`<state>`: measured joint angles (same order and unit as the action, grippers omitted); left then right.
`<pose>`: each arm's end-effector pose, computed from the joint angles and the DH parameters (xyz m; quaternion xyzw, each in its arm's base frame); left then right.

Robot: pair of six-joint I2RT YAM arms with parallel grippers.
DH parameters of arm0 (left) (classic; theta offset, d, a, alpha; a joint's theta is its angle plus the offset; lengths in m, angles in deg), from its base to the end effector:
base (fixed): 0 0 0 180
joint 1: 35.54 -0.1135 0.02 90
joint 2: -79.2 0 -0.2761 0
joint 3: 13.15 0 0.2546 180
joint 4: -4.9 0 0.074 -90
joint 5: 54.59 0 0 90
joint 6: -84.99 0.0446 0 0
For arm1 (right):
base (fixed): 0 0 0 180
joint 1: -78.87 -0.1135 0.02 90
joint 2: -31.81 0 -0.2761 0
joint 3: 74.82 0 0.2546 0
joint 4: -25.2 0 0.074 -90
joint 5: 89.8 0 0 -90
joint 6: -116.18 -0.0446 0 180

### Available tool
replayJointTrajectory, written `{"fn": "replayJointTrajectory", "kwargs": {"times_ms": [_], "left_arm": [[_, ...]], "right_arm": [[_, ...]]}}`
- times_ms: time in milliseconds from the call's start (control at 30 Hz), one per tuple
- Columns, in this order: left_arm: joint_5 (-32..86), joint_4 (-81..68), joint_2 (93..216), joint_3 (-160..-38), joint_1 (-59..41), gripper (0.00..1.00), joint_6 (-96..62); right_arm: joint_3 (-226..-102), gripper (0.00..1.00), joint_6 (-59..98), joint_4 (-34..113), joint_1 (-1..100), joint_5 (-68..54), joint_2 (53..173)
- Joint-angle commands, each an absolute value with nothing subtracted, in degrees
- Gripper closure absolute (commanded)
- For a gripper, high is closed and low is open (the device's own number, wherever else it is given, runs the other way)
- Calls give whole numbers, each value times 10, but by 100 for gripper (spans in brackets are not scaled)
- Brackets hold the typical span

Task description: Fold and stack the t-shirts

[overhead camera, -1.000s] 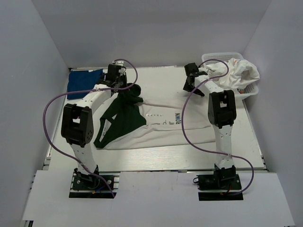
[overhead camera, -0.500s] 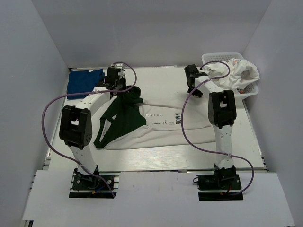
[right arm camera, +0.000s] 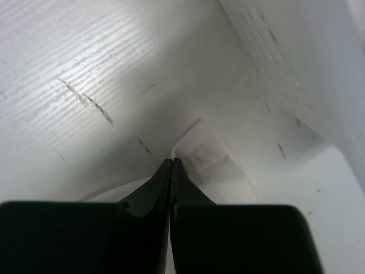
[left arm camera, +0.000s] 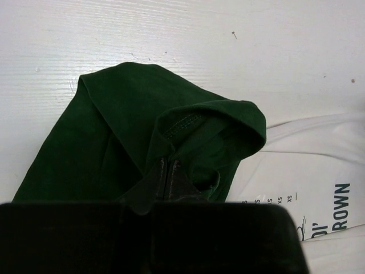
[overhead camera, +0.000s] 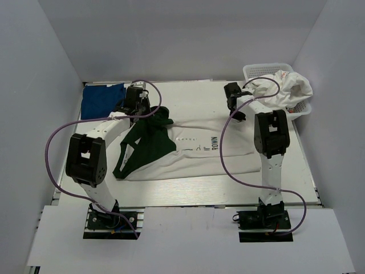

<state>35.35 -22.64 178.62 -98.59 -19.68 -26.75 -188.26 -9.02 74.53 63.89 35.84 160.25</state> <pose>0.3858 -0.1096 0.2458 -0.0466 0.9106 -0.1328 0.3885 0.4756 0.1003 0.1645 0.2299 0.9019 -0.1805 0.3181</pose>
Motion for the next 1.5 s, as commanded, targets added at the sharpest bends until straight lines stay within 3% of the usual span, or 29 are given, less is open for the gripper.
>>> {"fn": "replayJointTrajectory", "kwargs": {"times_ms": [0,367,567,933,1200,1233,1400,1433,1467], "left_arm": [[346,-203,1749,-981,-198,100,-282],[341,-187,1672,-915,-198,100,-315],[317,-161,1563,-783,-193,100,-361],[332,-206,1401,-632,-175,100,-425],[269,-237,1340,-536,-150,100,-503],[263,-245,1334,-528,-150,96,-503],[271,-354,1293,-516,-131,50,-510],[278,-367,1276,-516,-131,1,-510],[288,-375,1267,-530,-126,0,-510]], "right_arm": [[-1859,100,-64,722,638,381,1535],[-1676,100,-41,605,637,353,1347],[-1598,100,-58,593,635,340,1287],[-1555,100,-57,585,636,339,1247],[-1515,100,-57,572,636,320,1235],[-1509,100,-62,572,635,318,1229],[-1464,100,-100,585,637,309,1217],[-1457,91,-106,590,638,307,1217],[-1451,85,-108,595,637,307,1217]]}}
